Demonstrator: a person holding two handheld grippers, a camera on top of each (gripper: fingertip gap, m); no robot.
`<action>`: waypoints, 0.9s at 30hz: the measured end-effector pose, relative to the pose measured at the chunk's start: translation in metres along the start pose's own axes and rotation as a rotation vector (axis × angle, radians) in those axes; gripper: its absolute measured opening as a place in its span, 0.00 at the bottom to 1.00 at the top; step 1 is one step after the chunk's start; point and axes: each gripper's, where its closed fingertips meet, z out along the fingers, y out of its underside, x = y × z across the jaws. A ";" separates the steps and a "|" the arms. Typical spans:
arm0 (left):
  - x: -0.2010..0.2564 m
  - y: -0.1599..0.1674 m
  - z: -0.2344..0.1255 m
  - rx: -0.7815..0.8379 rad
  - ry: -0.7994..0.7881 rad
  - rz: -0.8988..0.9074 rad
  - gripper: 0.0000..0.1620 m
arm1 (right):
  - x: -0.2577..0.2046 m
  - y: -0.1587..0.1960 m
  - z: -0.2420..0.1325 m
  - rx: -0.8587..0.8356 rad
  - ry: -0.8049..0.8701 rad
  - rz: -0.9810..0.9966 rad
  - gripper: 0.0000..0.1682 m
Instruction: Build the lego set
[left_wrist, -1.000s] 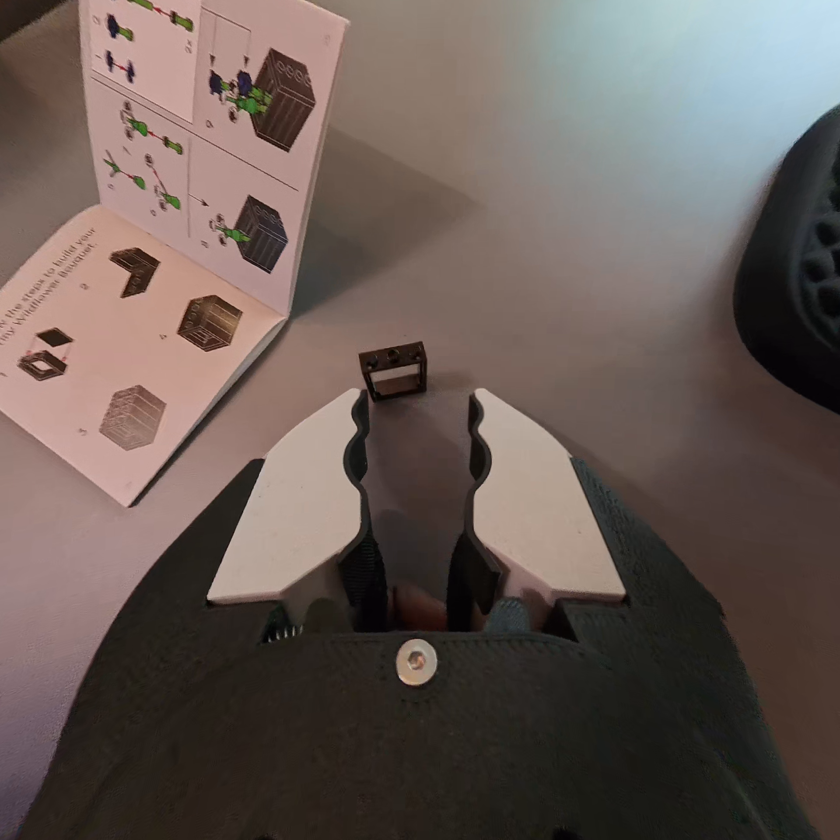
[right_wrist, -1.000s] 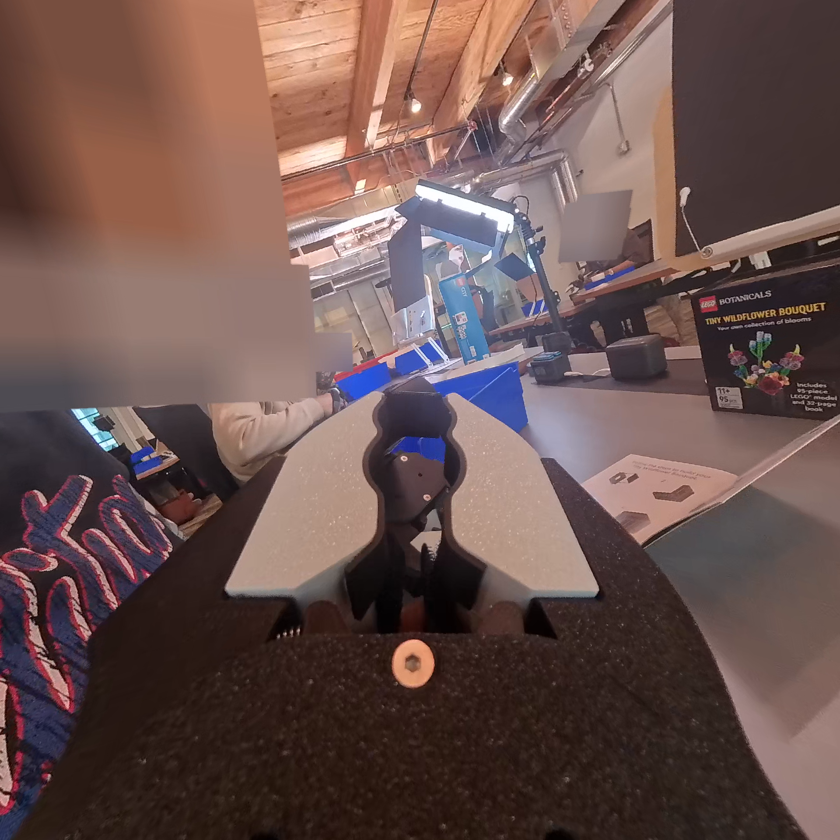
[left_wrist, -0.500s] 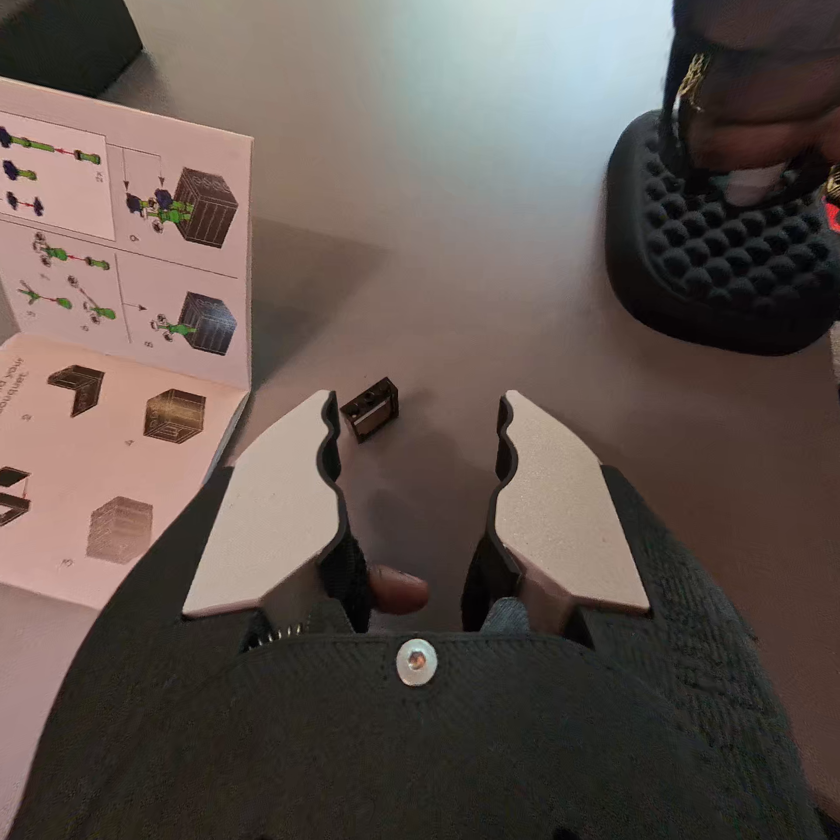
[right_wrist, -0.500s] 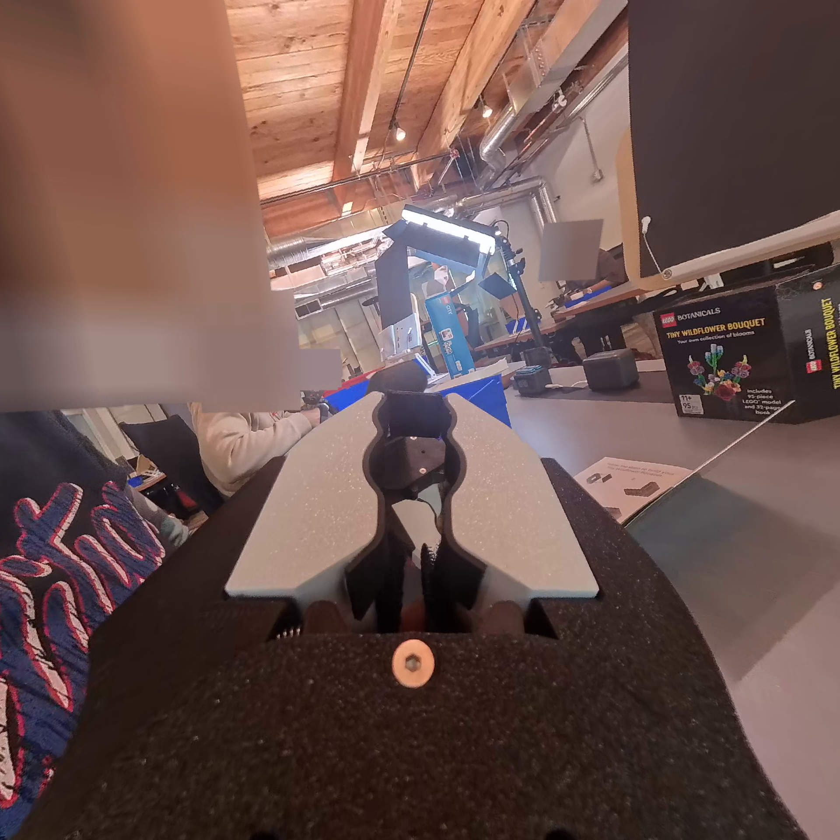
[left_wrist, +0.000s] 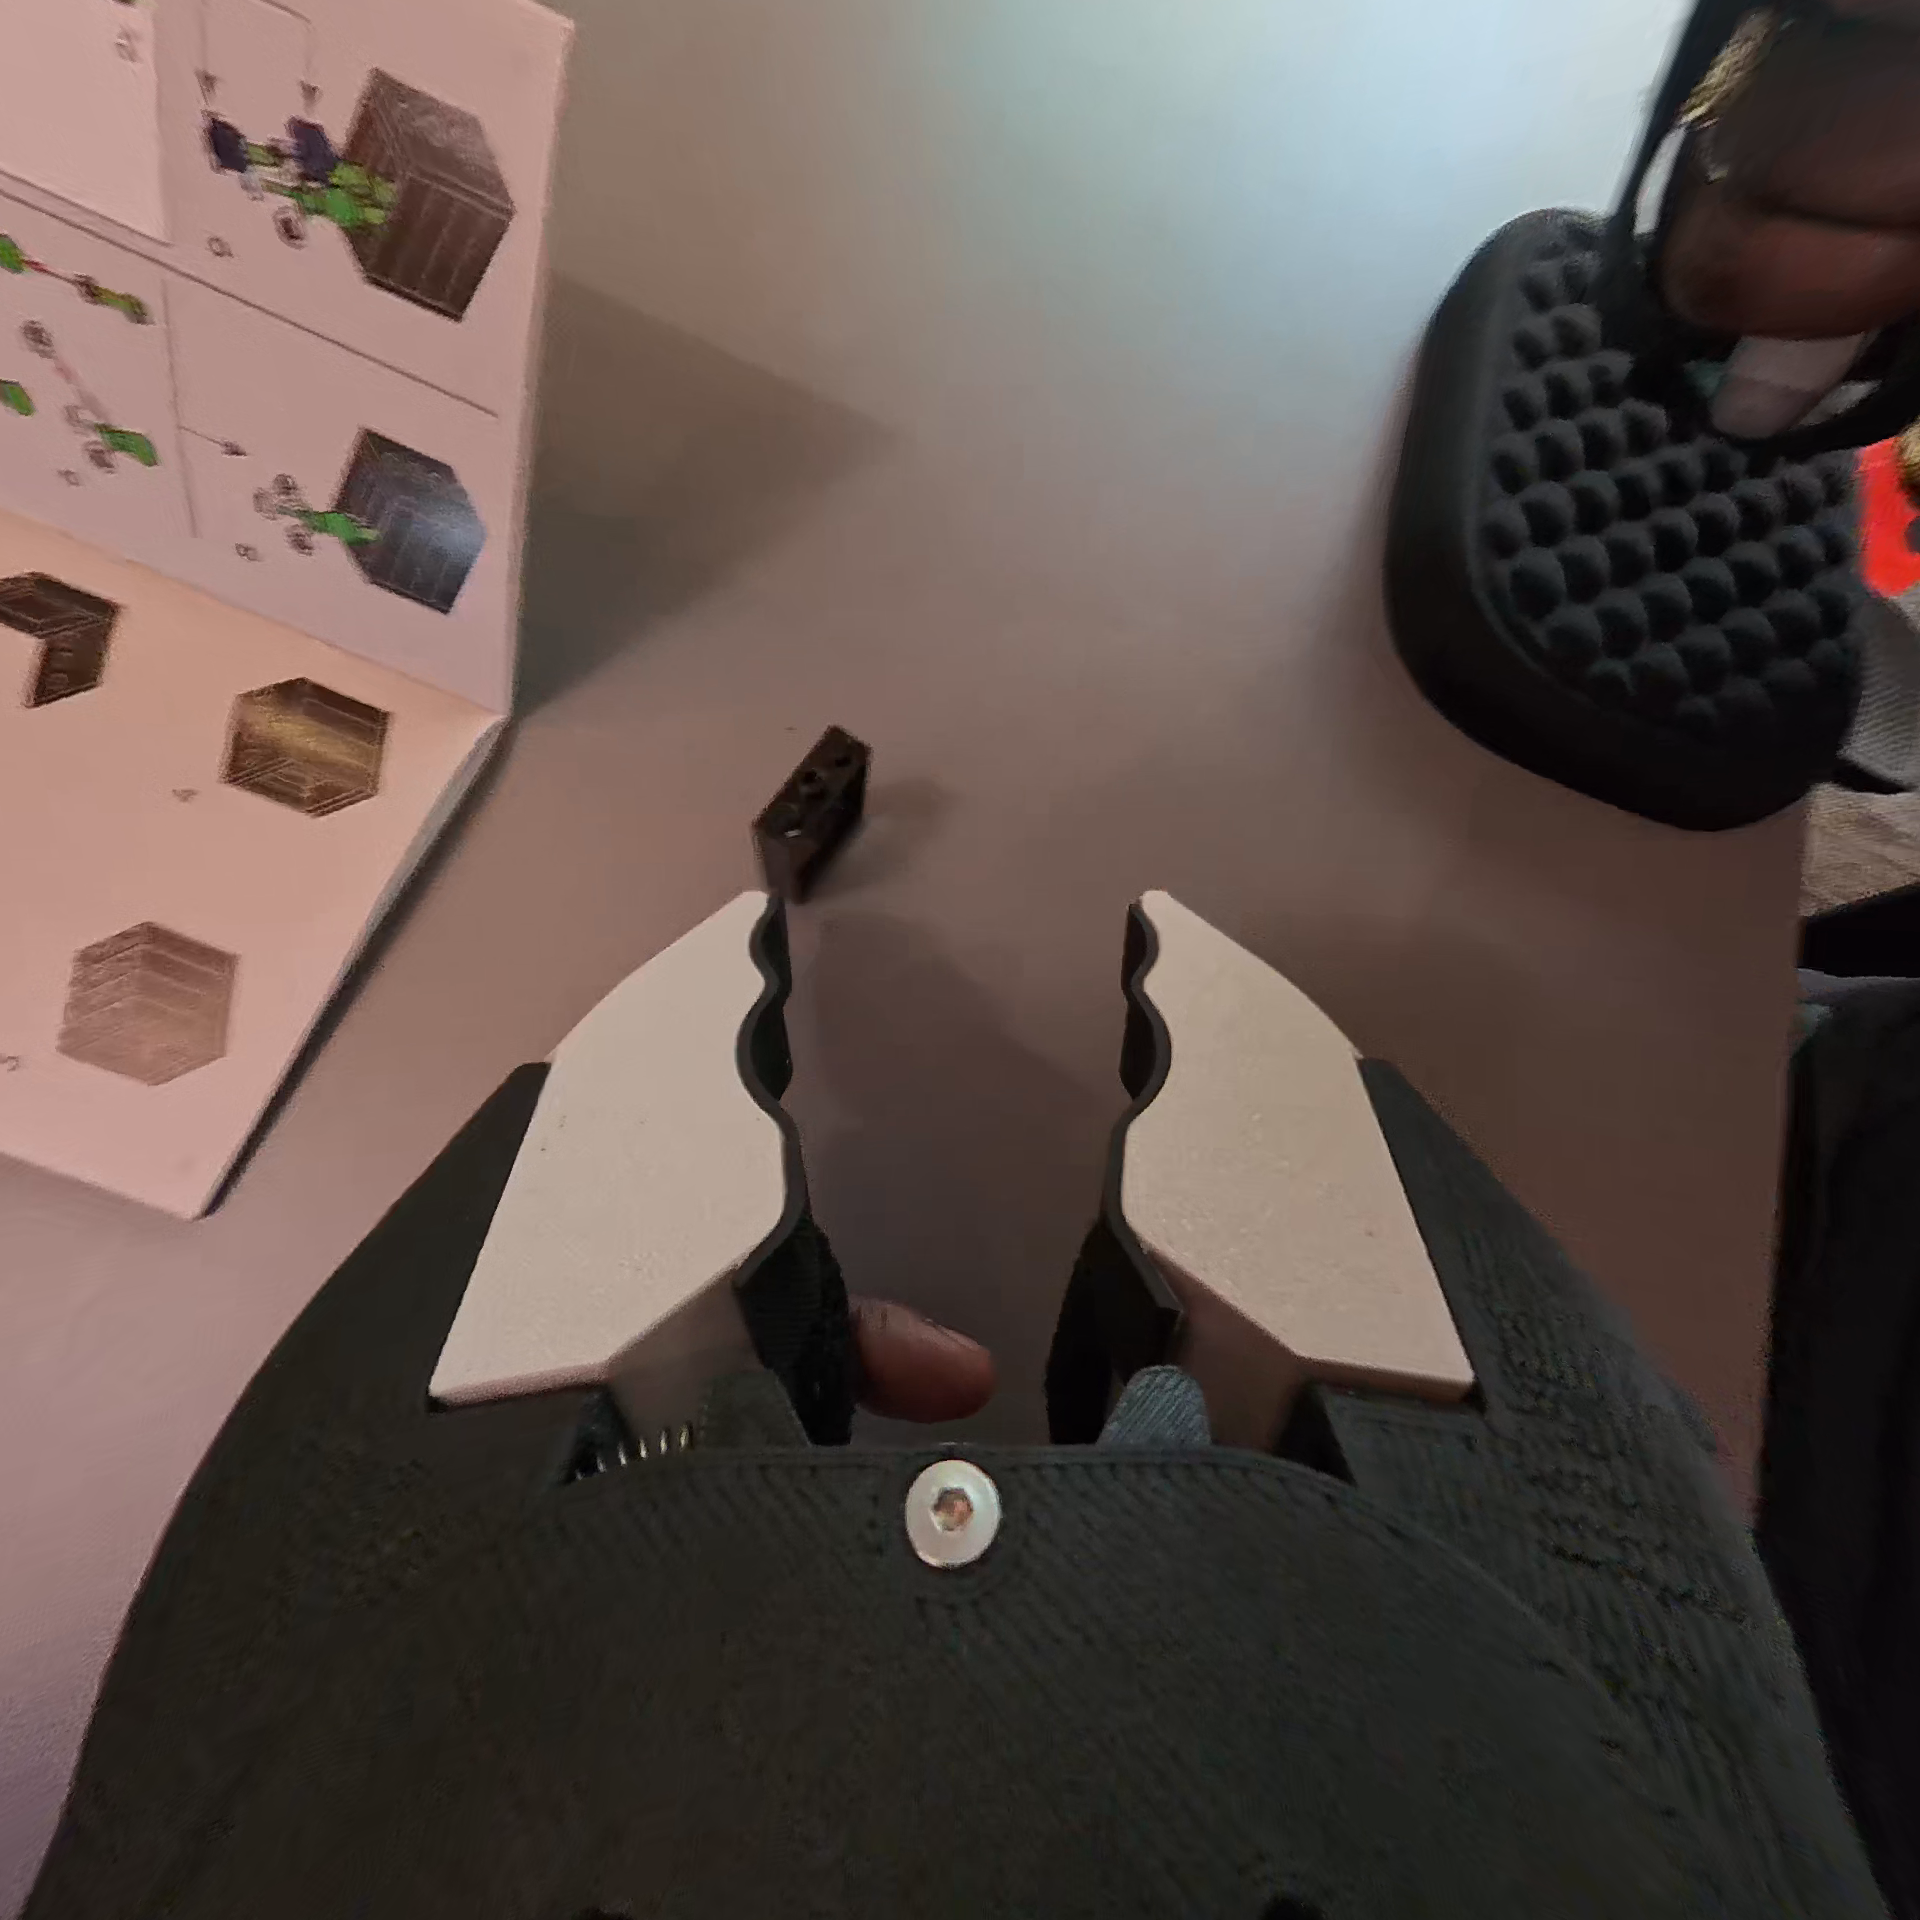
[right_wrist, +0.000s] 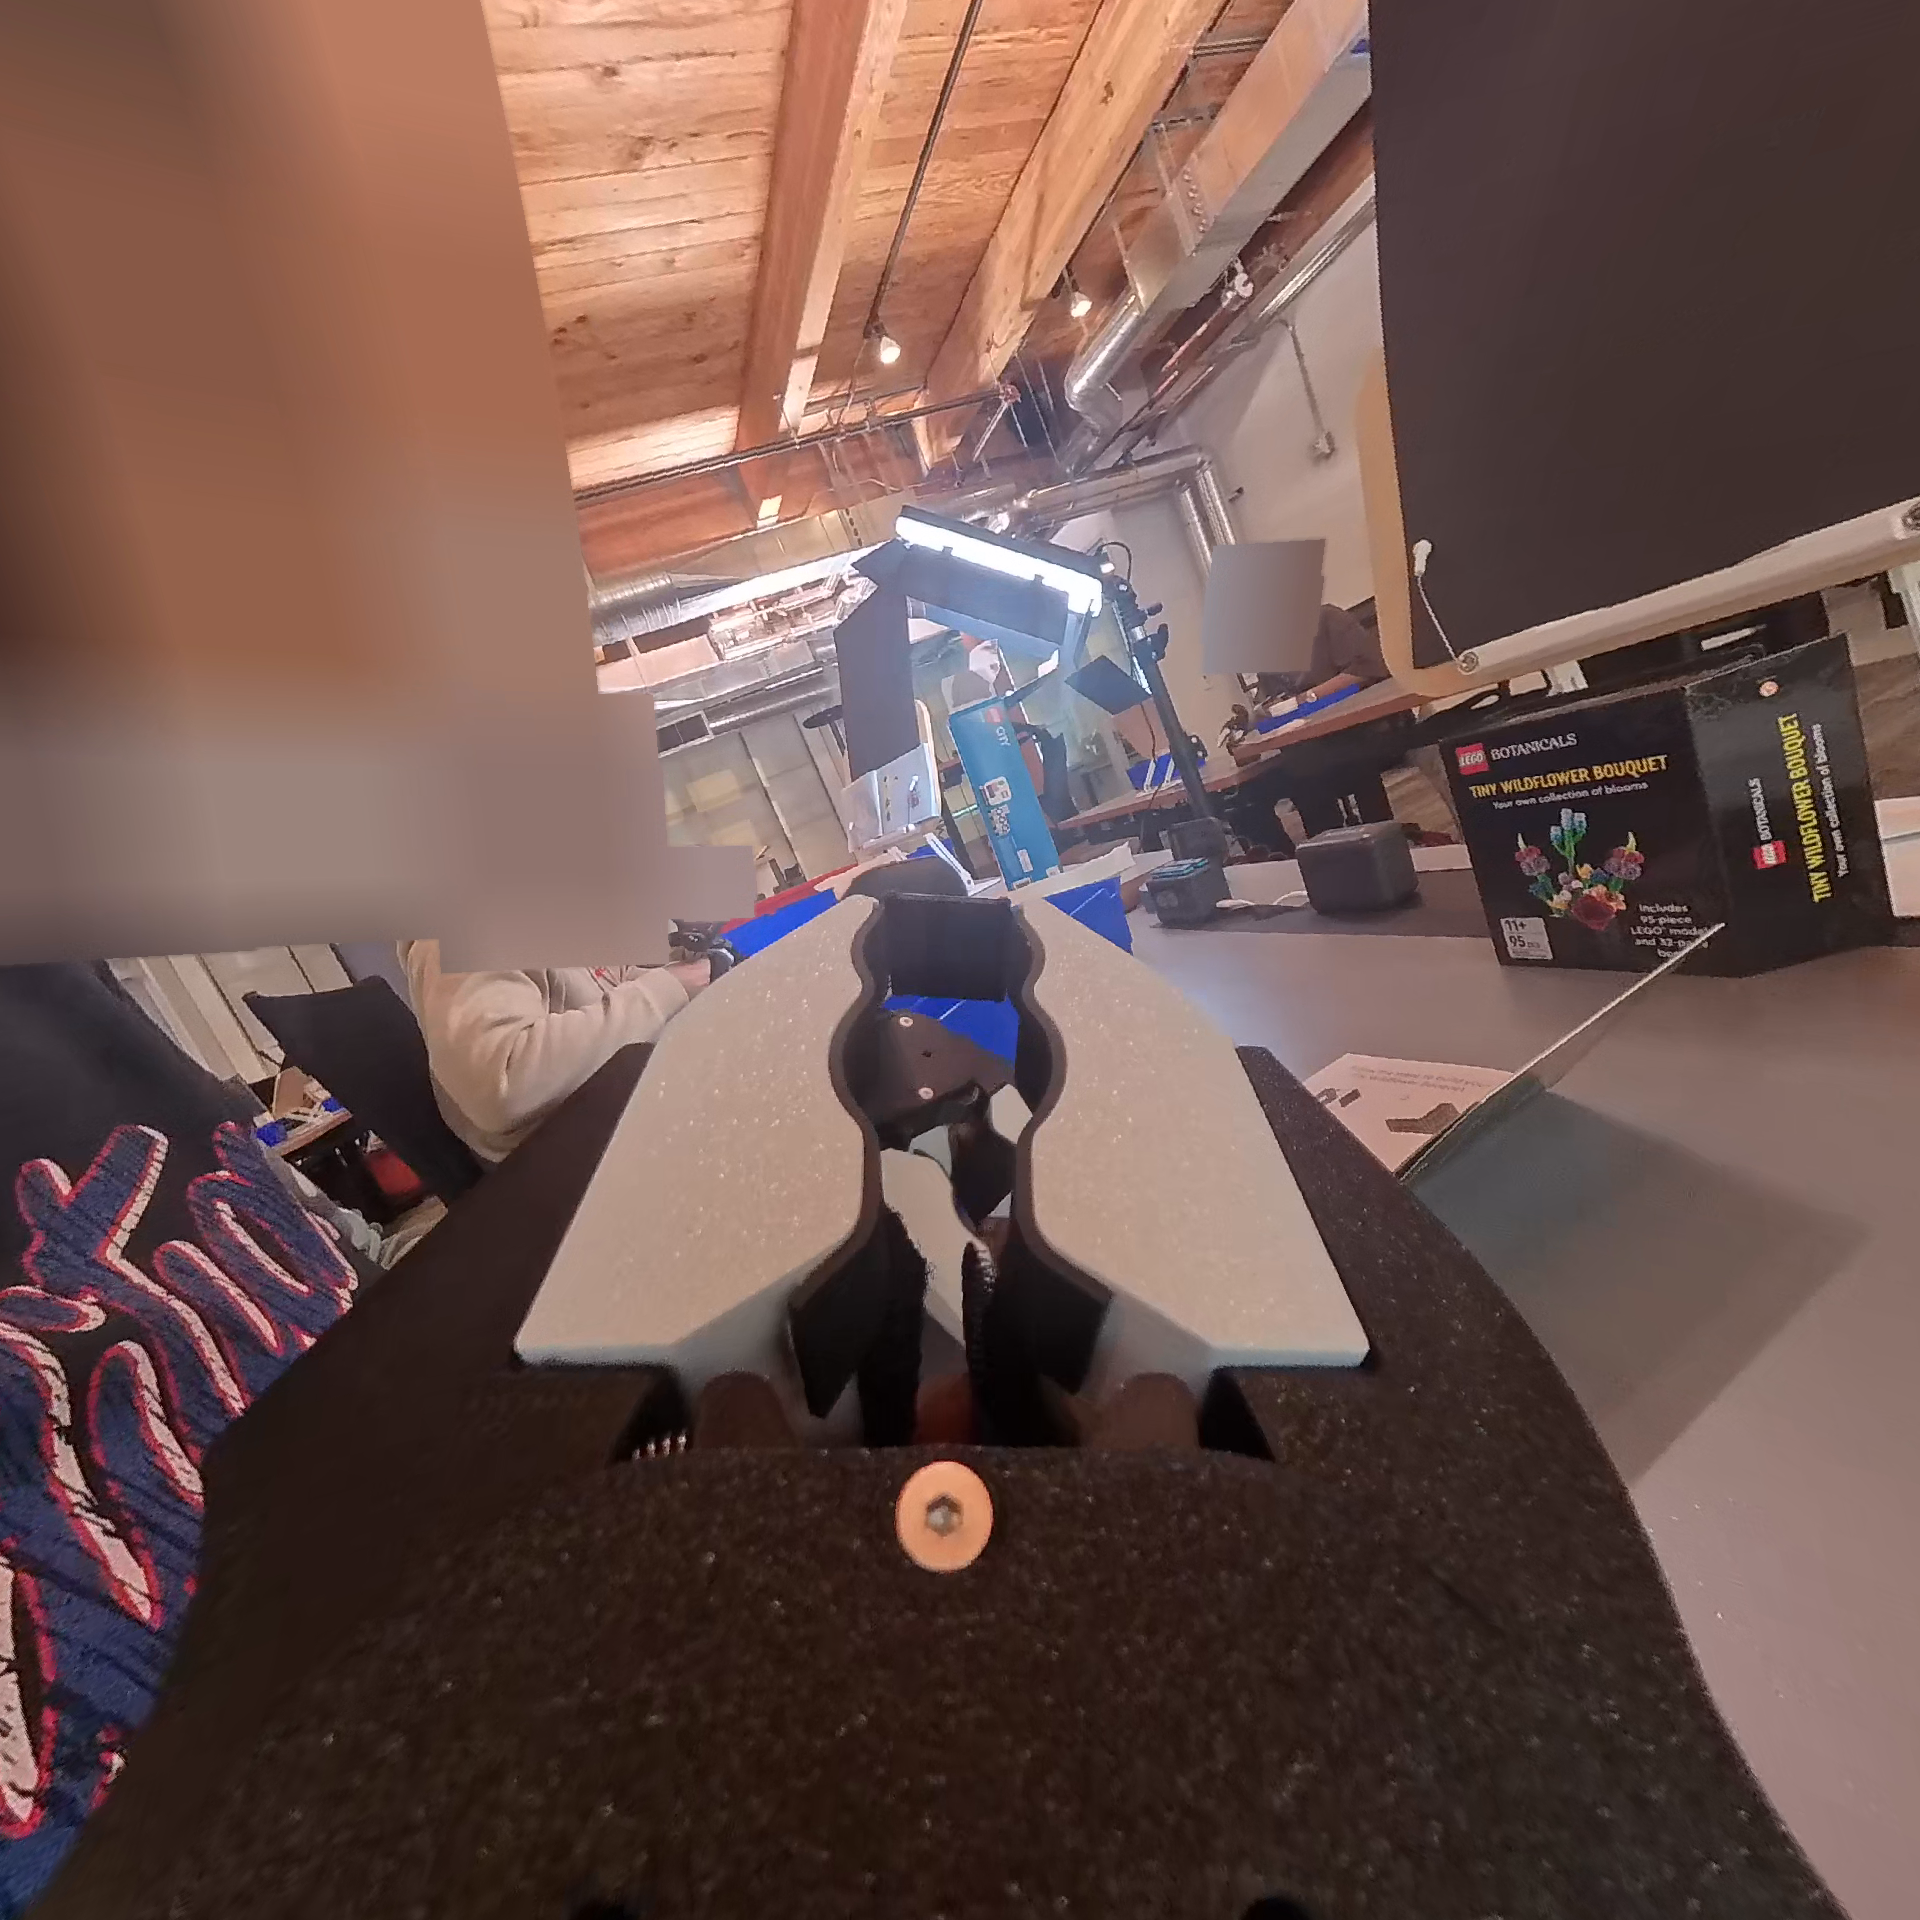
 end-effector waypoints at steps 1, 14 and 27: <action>-0.008 0.001 -0.001 -0.009 -0.039 0.012 0.38 | -0.001 0.000 0.000 0.000 -0.002 -0.001 0.13; -0.006 -0.001 0.012 -0.019 0.000 0.056 0.31 | -0.005 -0.003 -0.007 0.002 0.013 -0.025 0.13; -0.005 0.001 0.008 -0.041 -0.039 0.027 0.30 | -0.002 -0.005 -0.010 0.003 0.023 -0.026 0.13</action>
